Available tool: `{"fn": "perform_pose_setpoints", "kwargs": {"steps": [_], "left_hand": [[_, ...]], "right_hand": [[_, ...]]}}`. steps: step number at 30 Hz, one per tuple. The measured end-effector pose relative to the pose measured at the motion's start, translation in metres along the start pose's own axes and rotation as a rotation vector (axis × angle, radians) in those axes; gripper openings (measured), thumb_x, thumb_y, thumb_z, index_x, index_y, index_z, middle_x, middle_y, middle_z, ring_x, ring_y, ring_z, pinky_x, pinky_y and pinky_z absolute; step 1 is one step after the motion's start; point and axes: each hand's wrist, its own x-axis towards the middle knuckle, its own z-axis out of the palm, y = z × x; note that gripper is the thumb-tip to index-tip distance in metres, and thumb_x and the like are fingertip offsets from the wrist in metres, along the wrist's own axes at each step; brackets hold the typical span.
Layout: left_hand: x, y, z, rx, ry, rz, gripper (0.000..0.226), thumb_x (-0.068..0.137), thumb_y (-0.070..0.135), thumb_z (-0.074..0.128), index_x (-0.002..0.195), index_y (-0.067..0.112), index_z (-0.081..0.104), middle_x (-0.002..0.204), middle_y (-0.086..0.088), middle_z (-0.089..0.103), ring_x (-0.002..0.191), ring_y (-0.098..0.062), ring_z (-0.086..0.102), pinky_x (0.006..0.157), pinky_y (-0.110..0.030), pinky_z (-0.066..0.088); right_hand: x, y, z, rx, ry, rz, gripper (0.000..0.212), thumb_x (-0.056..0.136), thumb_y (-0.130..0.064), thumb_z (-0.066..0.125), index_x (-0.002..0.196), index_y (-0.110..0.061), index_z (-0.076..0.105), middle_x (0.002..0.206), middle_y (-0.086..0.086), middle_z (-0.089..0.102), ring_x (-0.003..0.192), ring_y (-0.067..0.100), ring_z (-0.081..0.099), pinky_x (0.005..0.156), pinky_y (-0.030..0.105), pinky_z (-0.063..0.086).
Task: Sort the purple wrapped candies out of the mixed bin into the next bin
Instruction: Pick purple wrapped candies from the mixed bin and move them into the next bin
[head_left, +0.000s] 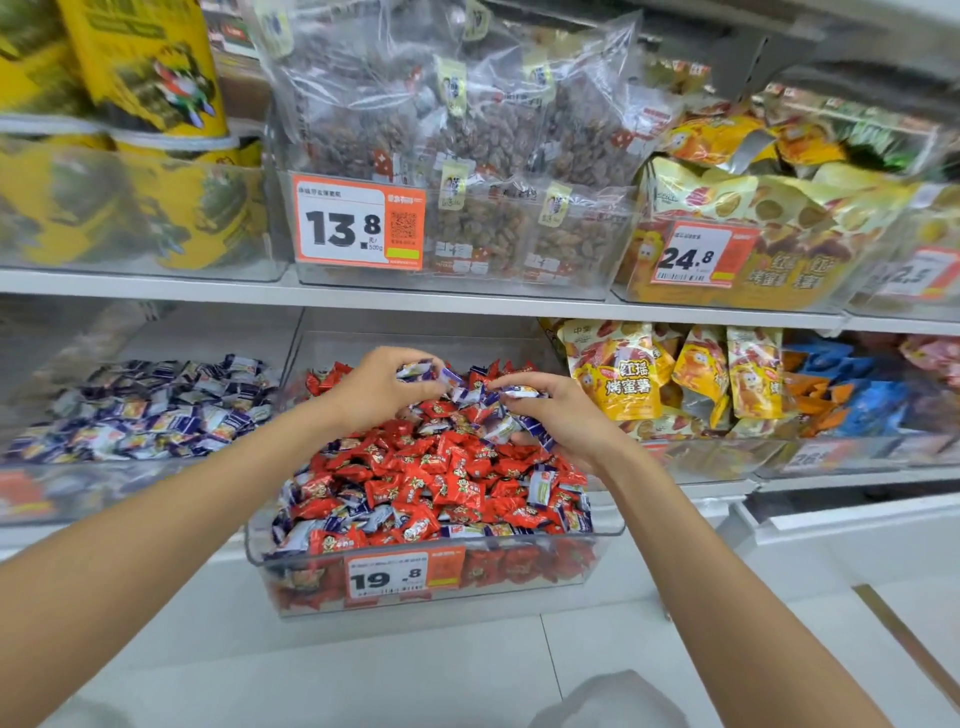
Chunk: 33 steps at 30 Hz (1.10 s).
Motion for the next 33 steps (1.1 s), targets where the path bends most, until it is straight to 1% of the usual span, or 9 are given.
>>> {"fn": "perform_pose_setpoints", "kwargs": {"steps": [3, 6, 11, 14, 17, 19, 24, 30, 33], "left_hand": [[-0.024, -0.001, -0.024, -0.037, 0.006, -0.071, 0.017, 0.088, 0.031, 0.069, 0.104, 0.029, 0.068, 0.069, 0.008, 0.064, 0.047, -0.007, 0.042, 0.044, -0.016, 0.029], [-0.050, -0.005, -0.042, -0.049, -0.012, -0.076, 0.019, 0.086, 0.032, 0.071, 0.105, 0.032, 0.069, 0.093, -0.014, 0.069, 0.064, -0.014, 0.049, 0.053, -0.020, 0.036], [-0.088, -0.018, -0.074, -0.068, 0.058, -0.081, 0.023, 0.086, 0.030, 0.071, 0.108, 0.027, 0.071, 0.111, 0.013, 0.069, 0.089, 0.001, 0.064, 0.078, -0.016, 0.044], [-0.107, -0.036, -0.101, -0.109, 0.162, -0.103, 0.016, 0.086, 0.031, 0.071, 0.102, 0.031, 0.072, 0.100, 0.017, 0.070, 0.080, -0.009, 0.063, 0.075, -0.023, 0.044], [-0.121, -0.061, -0.126, -0.123, 0.273, -0.124, 0.011, 0.089, 0.027, 0.069, 0.100, 0.029, 0.068, 0.100, 0.022, 0.063, 0.079, -0.003, 0.058, 0.065, -0.008, 0.042], [-0.126, -0.081, -0.147, -0.091, 0.310, -0.182, 0.015, 0.091, 0.029, 0.065, 0.106, 0.026, 0.065, 0.108, 0.023, 0.059, 0.089, -0.002, 0.057, 0.066, -0.003, 0.041], [-0.117, -0.119, -0.203, 0.076, 0.427, -0.341, 0.057, 0.095, 0.032, 0.060, 0.142, 0.005, 0.044, 0.151, -0.006, 0.040, 0.133, -0.024, 0.043, 0.101, -0.033, 0.037], [-0.105, -0.151, -0.233, 0.288, 0.283, -0.427, 0.047, 0.081, 0.035, 0.076, 0.121, 0.017, 0.062, 0.127, -0.005, 0.062, 0.108, -0.024, 0.061, 0.090, -0.035, 0.049], [-0.110, -0.154, -0.225, 0.427, 0.231, -0.393, 0.035, 0.084, 0.023, 0.074, 0.118, 0.017, 0.066, 0.125, -0.006, 0.064, 0.109, -0.025, 0.061, 0.088, -0.033, 0.048]], "right_hand": [[-0.005, -0.012, 0.021, 0.004, -0.046, -0.017, 0.024, 0.094, -0.007, 0.062, 0.113, -0.016, 0.071, 0.135, 0.006, 0.052, 0.089, 0.012, 0.067, 0.063, 0.022, 0.057], [-0.006, -0.021, 0.051, 0.041, -0.109, 0.011, 0.030, 0.092, -0.010, 0.064, 0.122, -0.007, 0.065, 0.129, 0.012, 0.059, 0.081, 0.012, 0.067, 0.063, 0.020, 0.056], [-0.005, -0.033, 0.103, -0.020, -0.157, -0.016, 0.026, 0.090, -0.015, 0.067, 0.112, -0.001, 0.069, 0.116, 0.017, 0.067, 0.085, 0.018, 0.064, 0.065, 0.021, 0.056], [-0.007, -0.048, 0.136, -0.094, -0.169, -0.152, 0.022, 0.091, -0.016, 0.067, 0.108, -0.001, 0.071, 0.104, 0.001, 0.069, 0.076, 0.004, 0.065, 0.063, 0.015, 0.052], [-0.001, -0.065, 0.170, -0.163, -0.162, -0.321, 0.012, 0.092, -0.016, 0.066, 0.102, -0.013, 0.073, 0.089, -0.011, 0.066, 0.071, -0.002, 0.062, 0.069, 0.019, 0.052], [0.014, -0.073, 0.196, -0.262, -0.178, -0.388, 0.020, 0.092, -0.019, 0.066, 0.110, -0.014, 0.072, 0.099, -0.004, 0.061, 0.079, 0.008, 0.059, 0.077, 0.024, 0.053], [0.067, -0.078, 0.264, -0.639, -0.296, -0.410, 0.034, 0.093, -0.022, 0.065, 0.126, -0.015, 0.064, 0.121, -0.001, 0.055, 0.099, 0.023, 0.060, 0.082, 0.028, 0.053], [0.123, -0.060, 0.302, -0.823, -0.550, -0.213, 0.073, 0.085, -0.024, 0.075, 0.148, -0.028, 0.038, 0.156, 0.003, 0.031, 0.136, 0.023, 0.041, 0.106, 0.033, 0.038], [0.124, -0.057, 0.288, -0.936, -0.558, -0.273, 0.058, 0.088, -0.020, 0.071, 0.142, -0.021, 0.049, 0.148, 0.004, 0.044, 0.132, 0.020, 0.044, 0.103, 0.028, 0.036]]}}
